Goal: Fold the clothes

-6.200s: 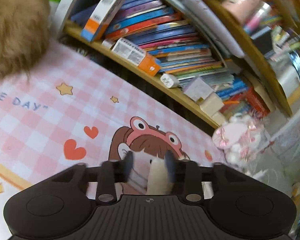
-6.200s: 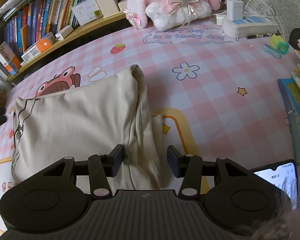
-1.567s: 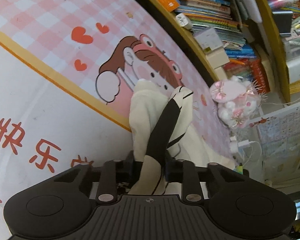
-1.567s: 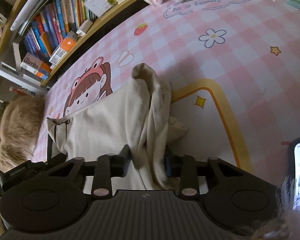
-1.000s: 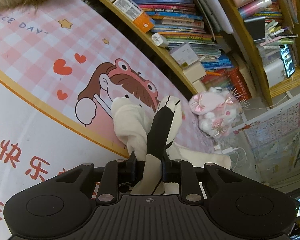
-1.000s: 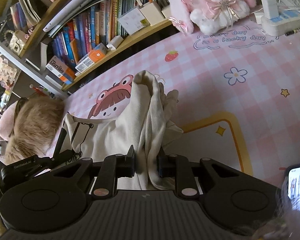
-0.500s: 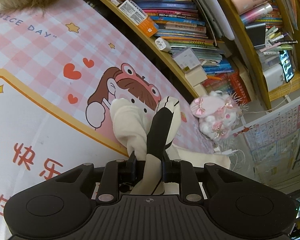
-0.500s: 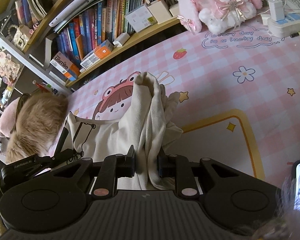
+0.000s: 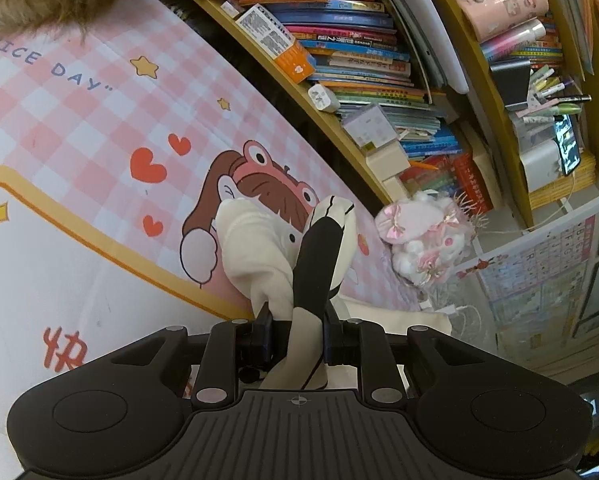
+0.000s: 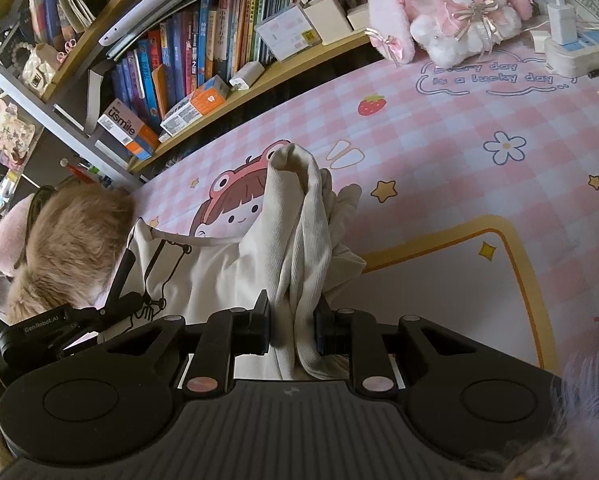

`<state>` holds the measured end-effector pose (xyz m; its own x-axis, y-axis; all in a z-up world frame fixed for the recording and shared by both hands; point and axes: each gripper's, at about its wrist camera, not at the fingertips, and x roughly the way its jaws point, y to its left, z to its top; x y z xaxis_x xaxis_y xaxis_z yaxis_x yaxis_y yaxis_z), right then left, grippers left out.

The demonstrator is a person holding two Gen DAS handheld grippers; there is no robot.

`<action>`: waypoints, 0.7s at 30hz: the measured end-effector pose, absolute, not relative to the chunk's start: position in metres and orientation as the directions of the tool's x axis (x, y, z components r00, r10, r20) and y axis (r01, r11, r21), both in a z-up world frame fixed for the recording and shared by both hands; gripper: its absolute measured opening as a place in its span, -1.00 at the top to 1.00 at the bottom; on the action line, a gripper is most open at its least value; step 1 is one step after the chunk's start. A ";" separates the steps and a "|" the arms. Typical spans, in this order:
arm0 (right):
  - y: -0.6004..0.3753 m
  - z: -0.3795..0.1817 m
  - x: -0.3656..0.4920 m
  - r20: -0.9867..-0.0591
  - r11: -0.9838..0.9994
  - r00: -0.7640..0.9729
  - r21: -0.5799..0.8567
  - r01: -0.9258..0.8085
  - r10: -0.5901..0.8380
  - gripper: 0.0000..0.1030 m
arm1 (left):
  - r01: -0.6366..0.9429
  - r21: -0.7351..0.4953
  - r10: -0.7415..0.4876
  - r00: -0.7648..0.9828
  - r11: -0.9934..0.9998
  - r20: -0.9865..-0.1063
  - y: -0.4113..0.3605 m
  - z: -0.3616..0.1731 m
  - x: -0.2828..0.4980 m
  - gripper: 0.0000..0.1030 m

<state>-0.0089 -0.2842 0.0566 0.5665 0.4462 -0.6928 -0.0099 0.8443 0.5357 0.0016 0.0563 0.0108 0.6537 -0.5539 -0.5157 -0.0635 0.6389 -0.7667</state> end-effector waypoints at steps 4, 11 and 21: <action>-0.279 0.057 -0.001 -0.695 0.848 0.565 0.530 -0.015 0.445 0.65 | -0.056 -0.762 -0.552 0.655 0.645 -0.516 0.059 0.012 0.012 0.60; -0.273 0.061 0.025 -0.686 0.855 0.576 0.517 -0.043 0.444 0.65 | -0.027 -0.749 -0.549 0.663 0.662 -0.510 0.060 0.016 0.040 0.60; -0.277 0.075 0.095 -0.630 0.850 0.627 0.516 -0.103 0.458 0.65 | 0.015 -0.747 -0.540 0.701 0.664 -0.466 0.055 0.029 0.107 0.60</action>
